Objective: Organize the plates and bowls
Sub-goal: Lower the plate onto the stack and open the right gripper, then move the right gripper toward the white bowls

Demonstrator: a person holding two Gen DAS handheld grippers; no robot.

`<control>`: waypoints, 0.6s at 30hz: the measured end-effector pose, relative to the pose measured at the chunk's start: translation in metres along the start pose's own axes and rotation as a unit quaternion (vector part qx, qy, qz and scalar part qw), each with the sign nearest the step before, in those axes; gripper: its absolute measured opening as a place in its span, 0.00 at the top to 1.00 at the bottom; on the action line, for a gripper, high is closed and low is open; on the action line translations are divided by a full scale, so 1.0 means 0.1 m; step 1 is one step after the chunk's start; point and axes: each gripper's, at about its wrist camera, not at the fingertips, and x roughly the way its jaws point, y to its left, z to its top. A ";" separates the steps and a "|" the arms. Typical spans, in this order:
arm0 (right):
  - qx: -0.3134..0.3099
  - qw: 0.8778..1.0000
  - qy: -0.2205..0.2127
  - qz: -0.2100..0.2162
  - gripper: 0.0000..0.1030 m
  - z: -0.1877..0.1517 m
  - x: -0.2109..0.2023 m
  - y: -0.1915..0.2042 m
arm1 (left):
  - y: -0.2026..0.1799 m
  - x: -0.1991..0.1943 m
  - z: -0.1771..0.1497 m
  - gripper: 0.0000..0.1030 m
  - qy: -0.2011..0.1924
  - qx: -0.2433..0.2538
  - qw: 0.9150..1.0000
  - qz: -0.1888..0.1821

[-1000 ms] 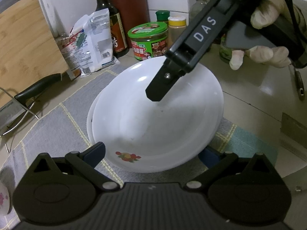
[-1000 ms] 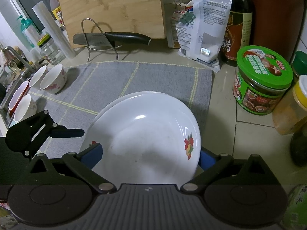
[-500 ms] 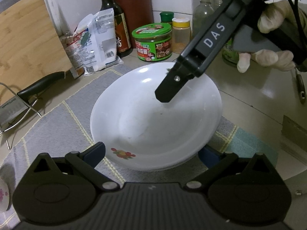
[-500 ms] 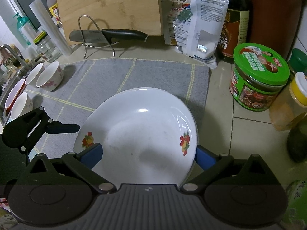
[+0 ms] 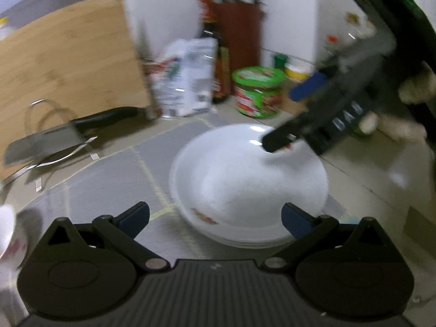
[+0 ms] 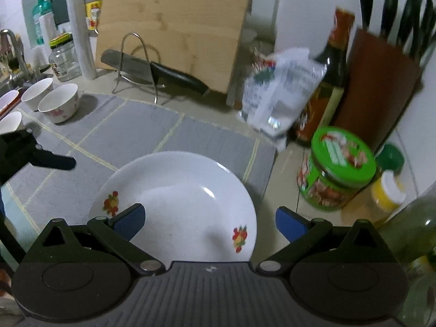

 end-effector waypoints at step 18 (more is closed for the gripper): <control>-0.044 0.994 -0.030 0.099 0.00 0.13 0.11 0.70 | 0.40 -0.86 -0.58 0.01 -0.020 -0.201 0.949 0.240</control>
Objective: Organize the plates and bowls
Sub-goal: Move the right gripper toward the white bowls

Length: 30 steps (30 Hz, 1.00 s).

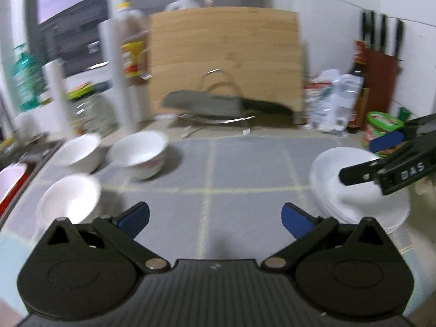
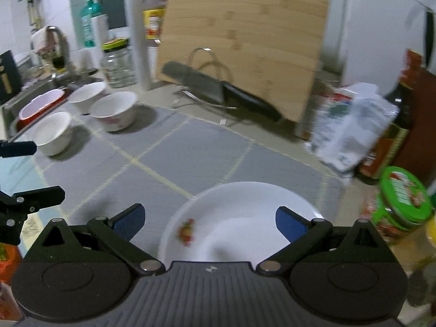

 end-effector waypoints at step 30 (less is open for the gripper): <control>-0.002 0.997 0.012 0.076 0.00 0.76 1.25 2.17 | 2.22 0.56 -0.44 0.01 0.037 0.086 0.995 -0.031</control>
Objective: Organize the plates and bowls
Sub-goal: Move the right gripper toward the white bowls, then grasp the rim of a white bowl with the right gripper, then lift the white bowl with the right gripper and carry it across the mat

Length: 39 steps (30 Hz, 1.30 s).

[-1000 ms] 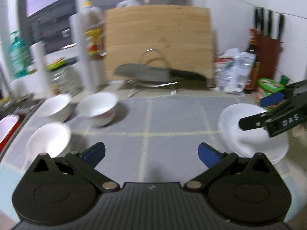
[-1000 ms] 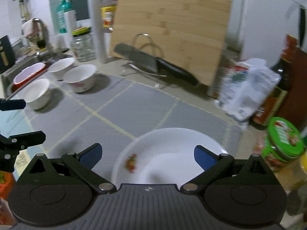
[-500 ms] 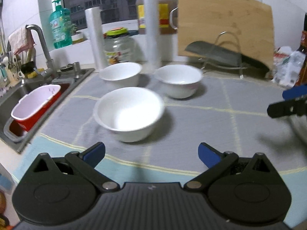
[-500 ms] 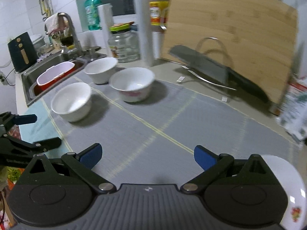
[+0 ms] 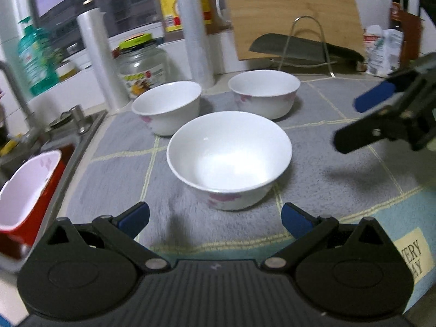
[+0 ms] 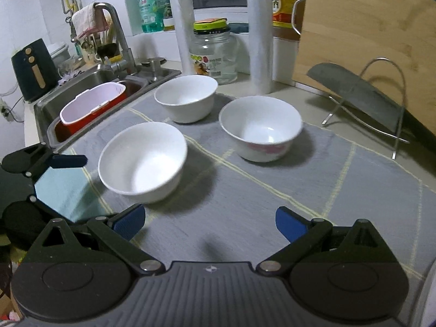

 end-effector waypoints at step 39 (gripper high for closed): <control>-0.008 0.997 -0.008 0.077 0.47 0.38 0.52 0.24 | 0.12 0.14 0.16 0.14 -0.025 0.046 0.995 -0.086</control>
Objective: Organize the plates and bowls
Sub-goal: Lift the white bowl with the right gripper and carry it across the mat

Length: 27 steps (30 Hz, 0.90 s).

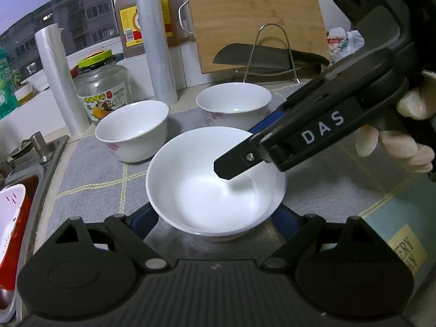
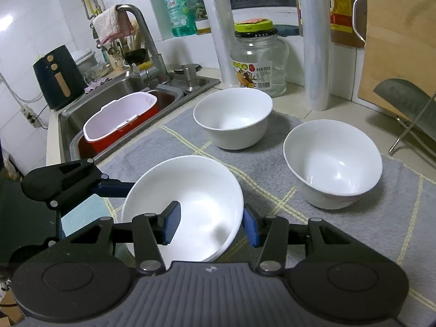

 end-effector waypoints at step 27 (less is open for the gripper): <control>0.055 0.997 -0.009 -0.058 0.47 -0.52 -0.82 -0.41 | -0.73 0.04 0.26 0.14 -0.010 0.038 0.996 -0.076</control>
